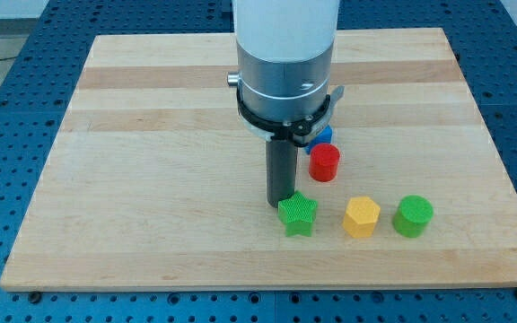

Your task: Push green star beside yellow hexagon

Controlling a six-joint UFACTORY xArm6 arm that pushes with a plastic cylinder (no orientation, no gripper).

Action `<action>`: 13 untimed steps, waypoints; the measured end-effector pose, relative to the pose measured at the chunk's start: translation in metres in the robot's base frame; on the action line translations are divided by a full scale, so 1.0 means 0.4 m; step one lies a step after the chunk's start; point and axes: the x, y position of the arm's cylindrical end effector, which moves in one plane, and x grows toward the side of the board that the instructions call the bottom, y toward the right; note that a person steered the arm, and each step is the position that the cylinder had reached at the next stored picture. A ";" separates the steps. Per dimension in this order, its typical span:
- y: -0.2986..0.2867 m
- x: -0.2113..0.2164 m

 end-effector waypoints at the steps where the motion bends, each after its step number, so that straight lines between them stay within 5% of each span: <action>1: 0.000 0.010; 5: -0.093 -0.065; 6: -0.157 -0.005; 7: -0.160 0.065; 13: -0.048 0.069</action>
